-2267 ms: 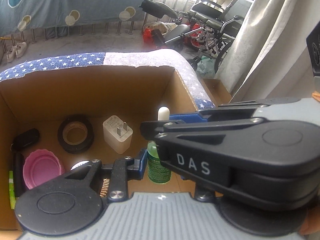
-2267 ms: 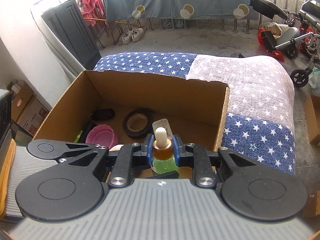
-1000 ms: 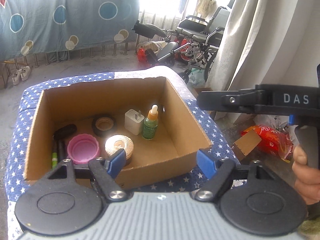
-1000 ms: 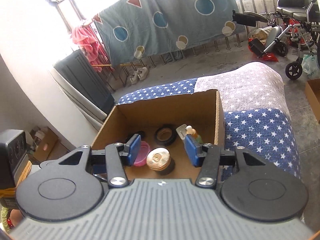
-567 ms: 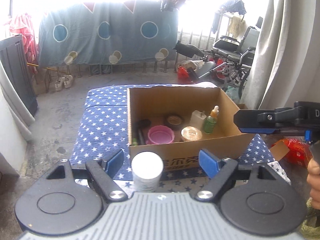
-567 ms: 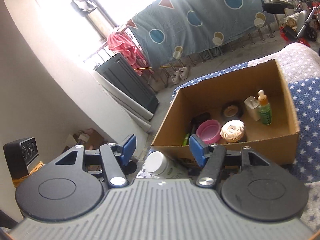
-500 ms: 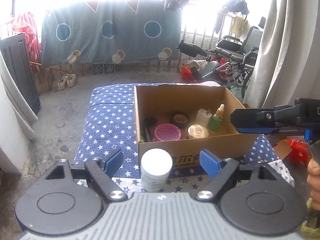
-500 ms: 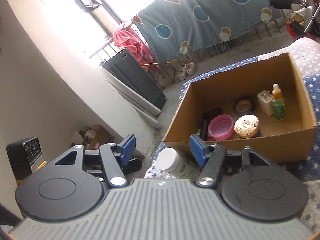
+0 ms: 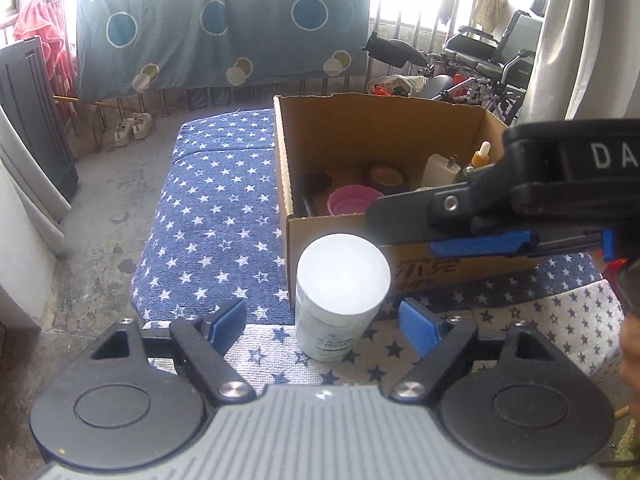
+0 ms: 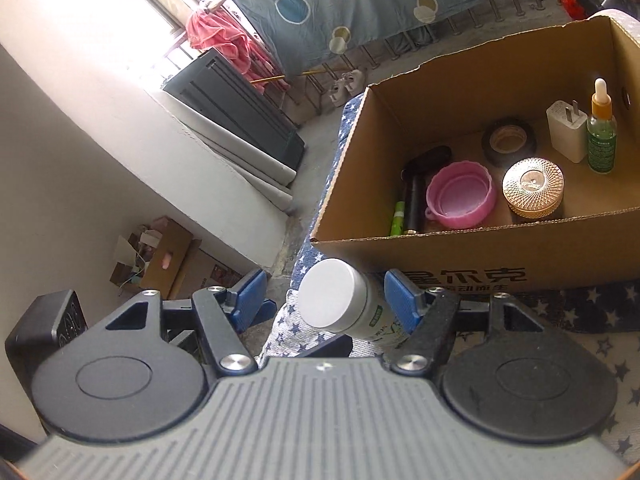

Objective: Organize rigid objects
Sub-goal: 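Move the right tool to the white supplement jar, then close the right tool around the white supplement jar and lift it, then lower the supplement jar into the box and open the right tool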

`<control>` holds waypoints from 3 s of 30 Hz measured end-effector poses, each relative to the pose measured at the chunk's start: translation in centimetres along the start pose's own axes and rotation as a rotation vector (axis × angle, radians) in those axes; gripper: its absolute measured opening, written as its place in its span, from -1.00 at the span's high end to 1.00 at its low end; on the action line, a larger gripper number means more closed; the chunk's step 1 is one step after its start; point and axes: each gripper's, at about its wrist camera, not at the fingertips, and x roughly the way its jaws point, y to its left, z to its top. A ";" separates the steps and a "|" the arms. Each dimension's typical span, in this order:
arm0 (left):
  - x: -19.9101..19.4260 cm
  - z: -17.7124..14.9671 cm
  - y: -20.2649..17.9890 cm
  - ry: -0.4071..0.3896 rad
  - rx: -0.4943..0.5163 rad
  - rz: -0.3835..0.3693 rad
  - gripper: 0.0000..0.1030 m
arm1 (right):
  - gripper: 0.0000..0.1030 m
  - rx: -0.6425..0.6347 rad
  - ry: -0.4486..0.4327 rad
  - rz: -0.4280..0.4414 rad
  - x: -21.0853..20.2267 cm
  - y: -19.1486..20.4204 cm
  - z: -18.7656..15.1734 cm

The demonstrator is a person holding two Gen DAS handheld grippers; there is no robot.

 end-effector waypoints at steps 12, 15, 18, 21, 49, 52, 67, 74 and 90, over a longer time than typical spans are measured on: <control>1.7 0.3 -0.5 0.011 -0.001 -0.004 -0.04 | 0.14 0.033 0.049 0.006 3.4 -1.4 0.1; 1.7 0.3 -0.7 0.004 0.003 0.013 -0.03 | 0.25 0.035 0.054 0.012 3.8 -1.6 -0.1; 1.6 0.3 -0.8 0.000 0.000 0.021 -0.03 | 0.31 0.029 0.049 0.010 3.9 -1.7 -0.2; 1.2 0.2 -1.1 -0.007 0.011 0.035 -0.03 | 0.35 0.025 0.048 0.013 3.6 -1.6 -0.3; -4.3 -0.6 -1.8 -0.102 0.021 0.076 -0.03 | 0.32 -0.052 -0.010 0.055 -1.1 2.3 -1.7; -5.7 -0.1 -2.1 -0.137 0.034 0.074 -0.03 | 0.31 -0.075 -0.036 0.064 -2.4 3.3 -1.5; -5.5 9.2 -9.1 -0.199 0.141 -0.174 -0.04 | 0.25 -0.106 -0.213 -0.045 -13.3 1.2 5.4; 1.0 11.2 -12.8 -0.099 0.141 -0.284 -0.04 | 0.25 -0.004 -0.214 -0.117 -14.4 -6.3 7.3; 6.2 13.7 -15.8 -0.085 0.162 -0.254 -0.03 | 0.18 0.017 -0.236 -0.113 -12.9 -13.0 10.5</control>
